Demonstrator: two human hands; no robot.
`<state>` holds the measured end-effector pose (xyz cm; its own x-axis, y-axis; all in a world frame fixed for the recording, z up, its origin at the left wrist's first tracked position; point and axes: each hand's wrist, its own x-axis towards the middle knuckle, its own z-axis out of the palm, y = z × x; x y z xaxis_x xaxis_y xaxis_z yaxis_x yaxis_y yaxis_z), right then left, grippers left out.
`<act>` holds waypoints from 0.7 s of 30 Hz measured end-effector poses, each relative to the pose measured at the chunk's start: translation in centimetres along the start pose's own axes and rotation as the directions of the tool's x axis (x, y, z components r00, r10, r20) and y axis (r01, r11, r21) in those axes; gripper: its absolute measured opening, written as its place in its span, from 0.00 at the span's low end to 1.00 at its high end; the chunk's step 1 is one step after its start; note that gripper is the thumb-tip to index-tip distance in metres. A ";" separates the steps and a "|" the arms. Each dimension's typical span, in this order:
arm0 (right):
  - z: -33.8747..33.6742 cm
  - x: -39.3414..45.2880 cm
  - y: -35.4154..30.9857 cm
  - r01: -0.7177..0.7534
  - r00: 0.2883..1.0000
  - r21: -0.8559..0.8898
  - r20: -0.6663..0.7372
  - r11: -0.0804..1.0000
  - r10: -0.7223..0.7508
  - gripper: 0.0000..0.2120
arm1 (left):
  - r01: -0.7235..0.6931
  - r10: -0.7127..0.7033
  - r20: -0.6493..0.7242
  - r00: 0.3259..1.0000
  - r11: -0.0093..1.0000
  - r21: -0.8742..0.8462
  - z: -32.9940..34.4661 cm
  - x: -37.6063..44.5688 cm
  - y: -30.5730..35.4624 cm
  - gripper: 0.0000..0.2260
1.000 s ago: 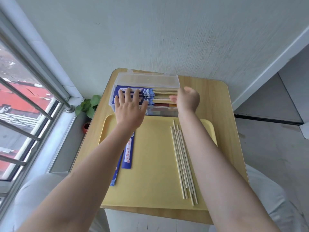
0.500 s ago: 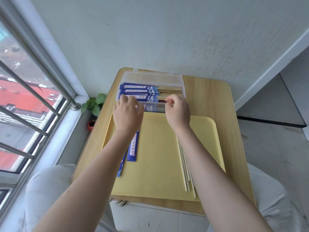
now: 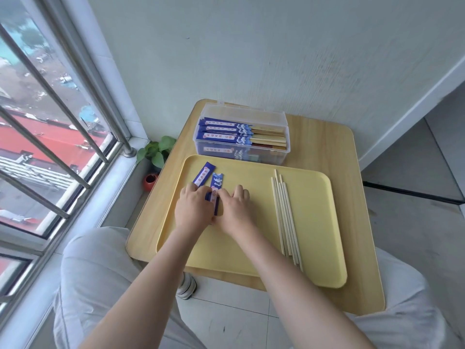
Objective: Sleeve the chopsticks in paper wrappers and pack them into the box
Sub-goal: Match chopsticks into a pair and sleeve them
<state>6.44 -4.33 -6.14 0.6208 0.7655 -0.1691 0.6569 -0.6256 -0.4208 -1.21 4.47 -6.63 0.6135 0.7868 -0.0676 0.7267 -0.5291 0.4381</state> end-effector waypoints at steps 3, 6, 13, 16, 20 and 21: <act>0.6 -0.6 -1.0 -0.050 0.999 -0.054 -0.026 0.997 0.048 0.24 | -0.040 0.039 -0.032 0.999 0.998 -0.041 0.0 -0.3 -0.2 0.15; 1.1 -0.6 -1.3 -0.118 0.993 -0.094 -0.038 0.989 0.114 0.19 | -0.059 0.056 -0.051 0.997 0.997 -0.059 0.3 -0.7 -0.5 0.16; -1.2 -1.2 0.4 -0.315 0.949 0.152 0.029 0.937 0.315 0.10 | -0.080 0.078 -0.052 0.996 0.995 -0.054 0.4 -0.9 -0.7 0.17; -1.7 -1.3 1.5 -0.362 0.929 0.475 0.112 0.802 0.353 0.08 | 0.027 -0.042 -0.102 0.994 0.989 -0.143 -0.3 -0.9 0.3 0.12; -2.7 -2.2 2.7 -0.346 0.938 0.712 0.266 0.611 0.221 0.08 | 0.267 -0.268 0.089 0.959 0.758 -0.594 -1.0 -0.4 2.9 0.15; -3.1 -2.6 3.0 -0.316 0.944 0.686 0.294 0.655 0.147 0.08 | 0.332 -0.290 0.187 0.939 0.611 -0.718 -1.1 -0.3 3.6 0.16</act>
<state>8.15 -8.65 -4.20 0.5567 0.6751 -0.4840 -0.0595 -0.5488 -0.8339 0.90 2.61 -4.05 0.4231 0.8323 -0.3582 0.4261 0.1660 0.8893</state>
